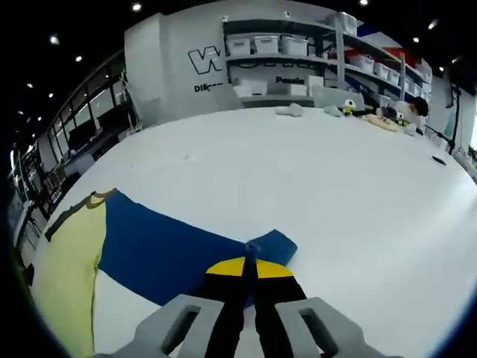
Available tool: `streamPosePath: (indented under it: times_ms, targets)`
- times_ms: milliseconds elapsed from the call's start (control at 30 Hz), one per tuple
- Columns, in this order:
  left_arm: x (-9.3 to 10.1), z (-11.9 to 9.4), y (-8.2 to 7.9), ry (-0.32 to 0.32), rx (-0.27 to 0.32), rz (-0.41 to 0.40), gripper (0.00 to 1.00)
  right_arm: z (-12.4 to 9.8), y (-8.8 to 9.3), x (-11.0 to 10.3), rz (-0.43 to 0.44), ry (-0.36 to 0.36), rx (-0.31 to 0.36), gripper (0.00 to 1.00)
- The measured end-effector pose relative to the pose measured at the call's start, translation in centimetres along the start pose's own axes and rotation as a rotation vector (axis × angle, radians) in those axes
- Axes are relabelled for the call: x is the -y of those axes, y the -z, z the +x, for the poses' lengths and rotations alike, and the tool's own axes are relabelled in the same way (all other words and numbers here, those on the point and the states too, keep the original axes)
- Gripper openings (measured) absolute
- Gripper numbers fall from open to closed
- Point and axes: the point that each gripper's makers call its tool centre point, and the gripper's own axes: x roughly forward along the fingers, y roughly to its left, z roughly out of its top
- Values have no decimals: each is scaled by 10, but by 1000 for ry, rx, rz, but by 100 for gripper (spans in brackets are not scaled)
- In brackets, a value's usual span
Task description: Fold the garment on the visible template until the final outline fits inside the template.
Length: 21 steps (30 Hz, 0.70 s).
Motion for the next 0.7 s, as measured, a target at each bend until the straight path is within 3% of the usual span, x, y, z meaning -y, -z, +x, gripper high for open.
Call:
streamPosePath:
  times_ms: [467, 700]
  targets:
    - [15, -2, -11, 37, 30, 18, 99, 13, -25, -60, -19, -141, 28, 0]
    - [20, 1, -10, 63, 25, 47, 99, 18, -38, -102, -48, -206, 38, 0]
